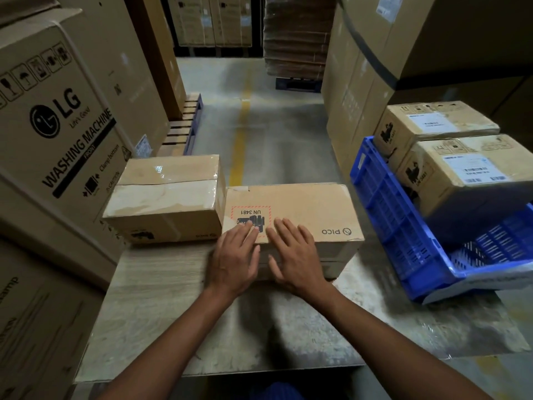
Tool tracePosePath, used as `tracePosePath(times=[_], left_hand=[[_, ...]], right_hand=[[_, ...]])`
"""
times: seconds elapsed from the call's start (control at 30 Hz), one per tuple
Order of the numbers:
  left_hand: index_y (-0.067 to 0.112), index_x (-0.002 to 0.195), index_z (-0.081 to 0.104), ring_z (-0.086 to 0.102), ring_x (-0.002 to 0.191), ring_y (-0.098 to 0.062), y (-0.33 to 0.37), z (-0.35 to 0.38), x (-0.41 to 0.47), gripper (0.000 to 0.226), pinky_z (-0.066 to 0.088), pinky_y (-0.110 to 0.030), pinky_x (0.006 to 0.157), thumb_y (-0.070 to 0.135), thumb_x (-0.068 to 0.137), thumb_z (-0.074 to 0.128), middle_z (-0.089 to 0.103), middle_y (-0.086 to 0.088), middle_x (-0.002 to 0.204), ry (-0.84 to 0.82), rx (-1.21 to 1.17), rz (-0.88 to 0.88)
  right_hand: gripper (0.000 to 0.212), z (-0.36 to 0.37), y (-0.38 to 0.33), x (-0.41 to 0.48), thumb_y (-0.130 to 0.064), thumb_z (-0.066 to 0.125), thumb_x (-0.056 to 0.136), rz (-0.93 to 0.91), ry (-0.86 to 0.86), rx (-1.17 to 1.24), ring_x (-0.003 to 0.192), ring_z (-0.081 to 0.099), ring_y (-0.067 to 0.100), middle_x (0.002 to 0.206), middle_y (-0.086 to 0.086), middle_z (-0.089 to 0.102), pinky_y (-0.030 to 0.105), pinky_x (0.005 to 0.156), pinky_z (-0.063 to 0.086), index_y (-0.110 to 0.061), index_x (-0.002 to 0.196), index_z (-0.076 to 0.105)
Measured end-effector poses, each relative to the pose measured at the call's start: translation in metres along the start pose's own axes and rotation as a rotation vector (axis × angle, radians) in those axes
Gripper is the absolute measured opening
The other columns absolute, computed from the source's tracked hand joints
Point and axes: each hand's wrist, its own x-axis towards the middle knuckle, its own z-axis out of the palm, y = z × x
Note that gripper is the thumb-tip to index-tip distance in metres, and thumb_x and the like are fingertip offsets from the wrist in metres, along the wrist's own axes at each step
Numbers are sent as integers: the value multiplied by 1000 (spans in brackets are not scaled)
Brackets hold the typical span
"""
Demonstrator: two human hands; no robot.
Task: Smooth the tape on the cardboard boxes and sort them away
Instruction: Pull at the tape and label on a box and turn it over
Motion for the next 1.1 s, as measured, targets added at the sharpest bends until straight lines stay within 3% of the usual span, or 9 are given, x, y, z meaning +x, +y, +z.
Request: tracePosePath(times=[0.17, 0.23, 0.33, 0.4, 0.5, 0.63, 0.73, 0.83, 1.1], left_hand=[[13, 93, 69, 60, 93, -26, 7, -17, 25, 27, 45, -38, 79, 28, 94, 47, 66, -5, 99, -27, 35, 2], [12, 95, 69, 61, 97, -28, 3, -22, 40, 33, 50, -42, 82, 31, 95, 42, 67, -7, 103, -100, 24, 5], [14, 131, 61, 45, 137, -30, -1, -21, 53, 60, 38, -46, 112, 44, 95, 23, 53, -11, 146, -307, 30, -104], [15, 144, 50, 32, 147, -26, -2, -18, 55, 66, 25, -42, 120, 47, 96, 18, 40, -7, 157, -398, 23, -166], [15, 142, 52, 37, 143, -25, -3, -20, 62, 46, 28, -39, 118, 34, 102, 37, 43, -6, 155, -415, 83, -137], [15, 118, 63, 54, 115, -24, 0, -29, 91, 34, 42, -40, 97, 34, 101, 39, 63, -7, 127, -383, 224, -88], [17, 144, 47, 35, 143, -26, -1, -19, 100, 48, 30, -44, 115, 42, 105, 34, 40, -6, 157, -422, 177, -106], [18, 151, 38, 22, 151, -24, -4, -4, 97, 55, 21, -42, 121, 46, 105, 30, 29, -5, 163, -481, 102, -179], [17, 156, 25, 10, 154, -27, 18, -6, 103, 58, 14, -50, 123, 47, 106, 25, 12, -8, 167, -541, 129, -202]], right_hand=[[40, -20, 5, 19, -49, 46, 92, -35, 73, -4, 110, 58, 25, 121, 4, 63, 40, 88, 42, -20, 111, 66], [38, -28, 5, 33, -50, 41, 94, 11, 17, -10, 103, 56, 24, 115, 3, 62, 39, 82, 42, -21, 104, 64], [59, -24, 2, 45, -53, 30, 96, 70, -114, -25, 131, 50, 32, 142, 13, 54, 48, 103, 41, -15, 130, 58], [72, -20, 0, 46, -55, 19, 97, 104, -211, -17, 147, 35, 32, 157, 16, 39, 52, 116, 28, -12, 147, 45], [68, -24, 4, 50, -55, 20, 96, 66, -234, -45, 140, 42, 33, 151, 15, 46, 51, 109, 36, -13, 140, 51], [45, -42, 16, 80, -52, 37, 99, 56, -239, -98, 116, 51, 27, 127, 7, 56, 45, 90, 43, -20, 124, 58], [63, -36, 23, 88, -58, 29, 98, 100, -338, -98, 145, 31, 32, 158, 14, 35, 55, 111, 30, -23, 150, 38], [85, -24, 26, 79, -66, 5, 89, 122, -411, -48, 156, 1, 29, 169, 12, 4, 59, 121, 6, -23, 161, 14], [95, -43, 42, 84, -70, 12, 79, 96, -411, 53, 155, 9, 26, 168, 12, 12, 49, 122, 10, -21, 159, 23]])
